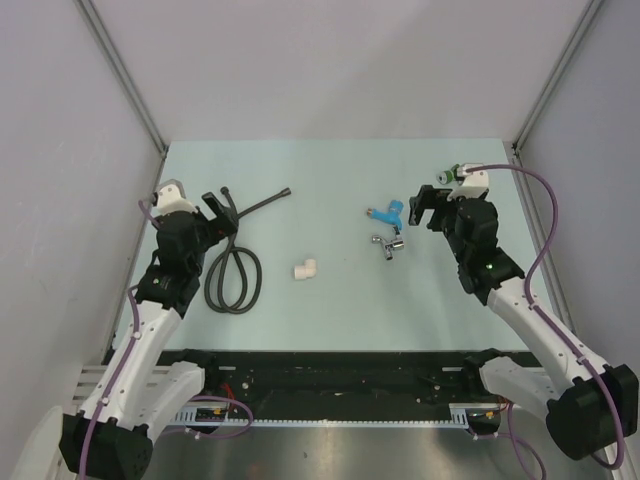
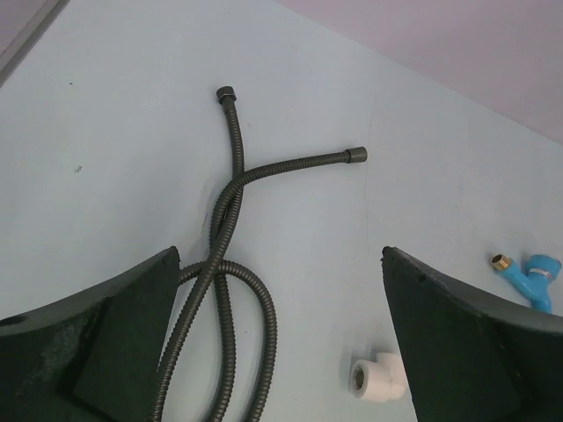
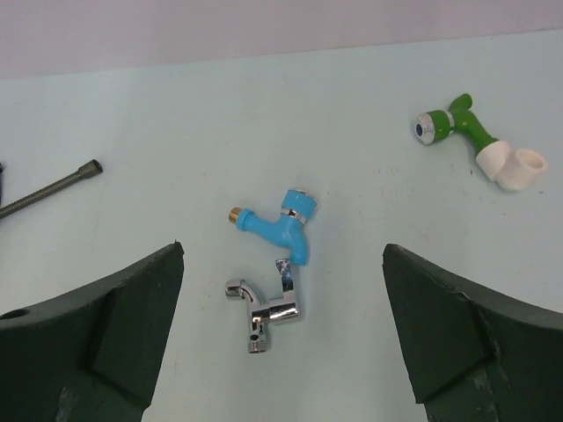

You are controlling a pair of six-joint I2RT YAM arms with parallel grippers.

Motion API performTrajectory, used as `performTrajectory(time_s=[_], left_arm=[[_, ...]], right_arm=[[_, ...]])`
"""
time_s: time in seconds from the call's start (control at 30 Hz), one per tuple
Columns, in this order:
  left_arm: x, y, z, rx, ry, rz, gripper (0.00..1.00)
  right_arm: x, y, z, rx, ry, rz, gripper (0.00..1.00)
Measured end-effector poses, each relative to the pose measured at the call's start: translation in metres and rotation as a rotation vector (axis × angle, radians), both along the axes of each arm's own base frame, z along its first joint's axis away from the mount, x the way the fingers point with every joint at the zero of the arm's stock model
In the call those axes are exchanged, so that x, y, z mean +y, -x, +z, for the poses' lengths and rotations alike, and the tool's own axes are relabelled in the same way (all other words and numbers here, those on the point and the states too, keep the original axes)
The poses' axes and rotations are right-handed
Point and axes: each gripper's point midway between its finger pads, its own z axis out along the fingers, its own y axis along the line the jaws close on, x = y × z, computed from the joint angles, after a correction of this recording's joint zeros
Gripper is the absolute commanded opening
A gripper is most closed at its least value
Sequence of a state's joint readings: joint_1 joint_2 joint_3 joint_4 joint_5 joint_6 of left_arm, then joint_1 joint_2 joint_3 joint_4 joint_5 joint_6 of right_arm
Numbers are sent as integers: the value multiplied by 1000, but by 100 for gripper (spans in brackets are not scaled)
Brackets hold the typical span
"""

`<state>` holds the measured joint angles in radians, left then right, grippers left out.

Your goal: Install the water faucets

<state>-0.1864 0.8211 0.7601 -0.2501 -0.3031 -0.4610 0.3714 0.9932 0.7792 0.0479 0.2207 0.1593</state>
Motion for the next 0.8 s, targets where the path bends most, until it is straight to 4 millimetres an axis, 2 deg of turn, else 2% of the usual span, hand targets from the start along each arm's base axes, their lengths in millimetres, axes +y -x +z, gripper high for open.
performTrajectory(time_s=[0.27, 0.37, 0.6, 0.67, 0.8], left_arm=[[-3, 3, -3, 9, -16, -27, 100], [-8, 7, -12, 20, -7, -50, 100], [-17, 17, -31, 60, 1, -86, 100], [-17, 19, -33, 61, 8, -85, 100], [-17, 25, -38, 72, 18, -87, 100]], right_arm=[[10, -14, -25, 104, -76, -28, 100], [19, -22, -40, 162, -110, -20, 100], [42, -36, -91, 375, -170, 21, 99], [45, -44, -108, 475, -193, 22, 94], [48, -54, -143, 648, -251, 31, 93]])
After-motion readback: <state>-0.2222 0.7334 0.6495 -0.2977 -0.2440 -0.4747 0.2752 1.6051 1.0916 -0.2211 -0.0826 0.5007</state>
